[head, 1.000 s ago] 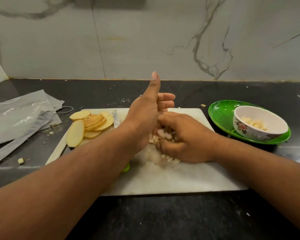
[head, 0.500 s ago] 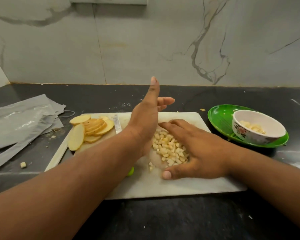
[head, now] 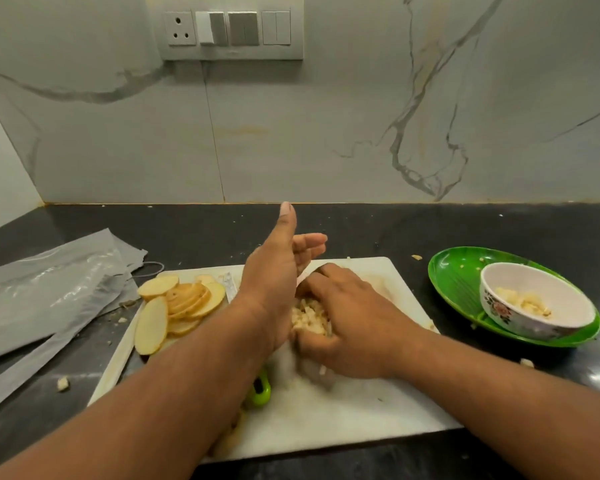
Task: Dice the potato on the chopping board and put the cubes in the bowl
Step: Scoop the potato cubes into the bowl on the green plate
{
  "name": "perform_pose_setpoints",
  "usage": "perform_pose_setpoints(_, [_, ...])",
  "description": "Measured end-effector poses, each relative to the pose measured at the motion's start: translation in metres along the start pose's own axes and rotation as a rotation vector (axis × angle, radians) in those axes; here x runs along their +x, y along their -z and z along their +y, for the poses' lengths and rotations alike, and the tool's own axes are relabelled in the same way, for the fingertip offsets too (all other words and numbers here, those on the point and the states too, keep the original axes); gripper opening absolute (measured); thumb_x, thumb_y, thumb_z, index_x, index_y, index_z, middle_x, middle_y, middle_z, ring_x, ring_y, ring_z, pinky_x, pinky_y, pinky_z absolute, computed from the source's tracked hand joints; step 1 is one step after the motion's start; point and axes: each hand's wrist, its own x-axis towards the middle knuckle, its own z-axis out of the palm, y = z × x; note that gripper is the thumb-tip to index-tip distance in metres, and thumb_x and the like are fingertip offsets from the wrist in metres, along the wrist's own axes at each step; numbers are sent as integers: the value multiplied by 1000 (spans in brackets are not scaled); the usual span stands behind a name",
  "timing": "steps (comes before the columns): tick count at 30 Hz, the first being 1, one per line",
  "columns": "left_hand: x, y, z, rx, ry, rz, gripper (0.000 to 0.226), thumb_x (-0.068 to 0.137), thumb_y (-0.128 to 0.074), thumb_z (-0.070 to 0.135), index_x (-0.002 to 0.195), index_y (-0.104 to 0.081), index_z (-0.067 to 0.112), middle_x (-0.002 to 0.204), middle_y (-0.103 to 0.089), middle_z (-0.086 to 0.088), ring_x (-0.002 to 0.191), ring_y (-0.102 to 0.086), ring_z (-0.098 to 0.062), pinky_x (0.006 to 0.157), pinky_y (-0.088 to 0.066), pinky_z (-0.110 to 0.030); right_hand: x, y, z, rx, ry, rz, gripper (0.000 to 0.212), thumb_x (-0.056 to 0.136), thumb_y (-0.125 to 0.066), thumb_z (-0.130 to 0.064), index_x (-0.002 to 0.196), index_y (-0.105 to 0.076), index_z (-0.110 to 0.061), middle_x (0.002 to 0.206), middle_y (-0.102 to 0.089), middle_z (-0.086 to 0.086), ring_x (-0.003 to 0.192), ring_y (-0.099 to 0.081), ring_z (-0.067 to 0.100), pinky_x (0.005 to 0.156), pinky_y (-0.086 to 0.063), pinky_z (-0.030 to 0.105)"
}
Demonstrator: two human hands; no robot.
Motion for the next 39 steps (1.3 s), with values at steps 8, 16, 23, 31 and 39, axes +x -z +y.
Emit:
perform_pose_setpoints(8, [15,13,2,346,-142,61,69,98,-31,75,98,-81,28,115,-75,11,118,-63,-10,109,-38,-41,6,1,-5,-47,152,-106,41,91,-53,-56,129,-51,-39,126,-48,-13,116,-41,12,100,-41,43])
perform_pose_setpoints(16, [26,8,3,977,-62,8,93,87,-5,84,134,-67,32,145,-59,3,146,-40,-23,123,8,-64,7,8,7,23,167,-56,14,82,-53,-47,91,-58,-37,94,-56,-15,93,-49,8,86,-48,38])
perform_pose_setpoints(23, [21,5,2,1035,-70,-119,115,67,7,90,142,-60,35,155,-51,1,151,-33,-27,122,10,-66,-20,26,28,-8,113,-261,100,65,-61,-89,149,-29,-46,147,-35,-18,136,-34,4,116,-33,36])
perform_pose_setpoints(31, [21,6,-6,911,-104,-146,105,72,4,91,124,-71,38,140,-63,7,142,-44,-18,123,9,-61,-13,8,16,60,249,-126,36,89,-59,-57,123,-57,-44,128,-45,-16,121,-41,9,104,-40,44])
perform_pose_setpoints(39, [22,12,-7,734,-93,-146,98,69,-7,103,98,-78,42,119,-71,12,126,-58,-19,123,-20,-59,2,5,10,65,249,-56,23,77,-54,-33,95,-66,-28,103,-59,-8,93,-56,13,81,-50,36])
